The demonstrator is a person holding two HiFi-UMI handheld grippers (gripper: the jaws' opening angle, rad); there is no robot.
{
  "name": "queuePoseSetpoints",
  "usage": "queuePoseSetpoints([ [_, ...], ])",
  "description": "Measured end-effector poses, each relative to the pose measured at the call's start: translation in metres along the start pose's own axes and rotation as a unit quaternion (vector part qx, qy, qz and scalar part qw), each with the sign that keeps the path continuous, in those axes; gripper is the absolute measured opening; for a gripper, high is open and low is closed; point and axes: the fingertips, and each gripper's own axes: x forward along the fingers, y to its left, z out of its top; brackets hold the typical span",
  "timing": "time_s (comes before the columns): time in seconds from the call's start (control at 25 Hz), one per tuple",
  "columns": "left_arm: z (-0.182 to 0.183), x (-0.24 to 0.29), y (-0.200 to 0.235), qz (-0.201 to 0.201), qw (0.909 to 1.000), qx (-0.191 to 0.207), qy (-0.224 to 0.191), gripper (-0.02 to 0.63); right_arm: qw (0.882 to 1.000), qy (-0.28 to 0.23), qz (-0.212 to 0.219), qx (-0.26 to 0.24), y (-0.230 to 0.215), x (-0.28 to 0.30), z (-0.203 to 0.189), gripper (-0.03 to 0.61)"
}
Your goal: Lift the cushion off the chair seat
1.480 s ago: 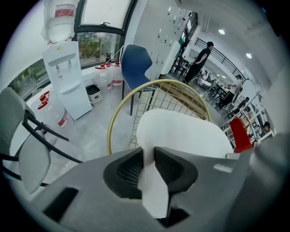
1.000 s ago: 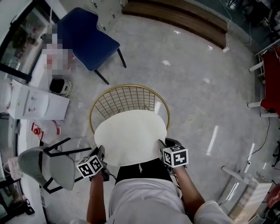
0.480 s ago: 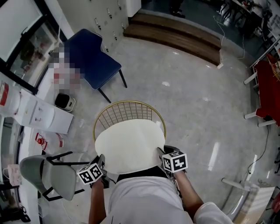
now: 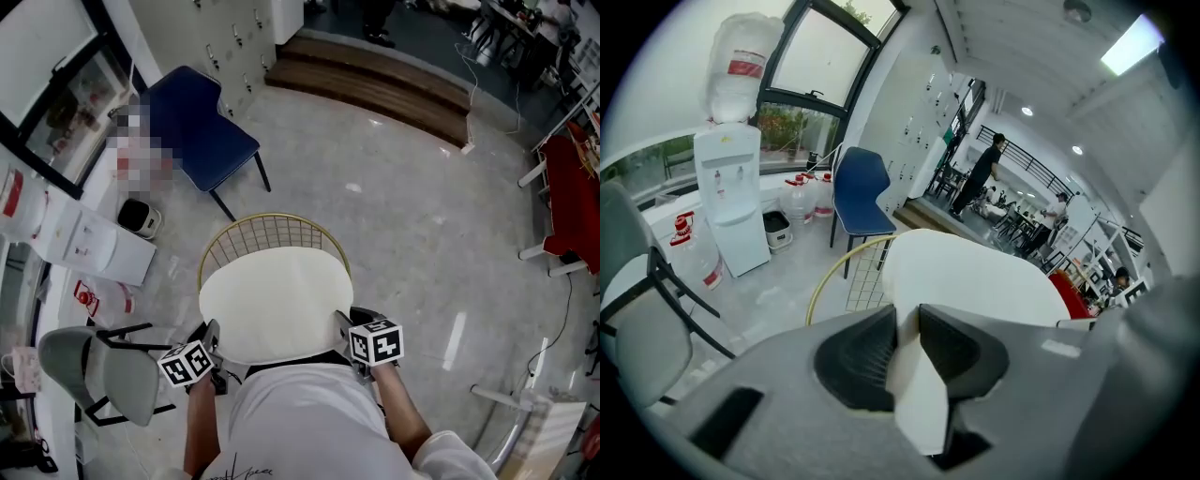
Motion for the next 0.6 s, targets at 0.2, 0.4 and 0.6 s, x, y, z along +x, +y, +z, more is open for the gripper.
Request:
queuePoseSetpoints([
  [0.2,0.0,-0.007,0.001,-0.002,1.0,-0.003,-0.005,0.078,1.0,-0.003,0.006,-0.004,0.004,-0.003,0.001,0.078],
  [0.4,0.0,-0.013,0.001,-0.005,0.9999,-0.005,-0.009,0.077,1.0,-0.003,0.011,-0.008,0.009,-0.005,0.001,0.078],
  [0.6,0.014,-0.012,-0.001,-0.013,0.9996,-0.003,-0.024,0.075,1.0,-0.011,0.025,-0.01,0.009,-0.002,0.015,0.074],
])
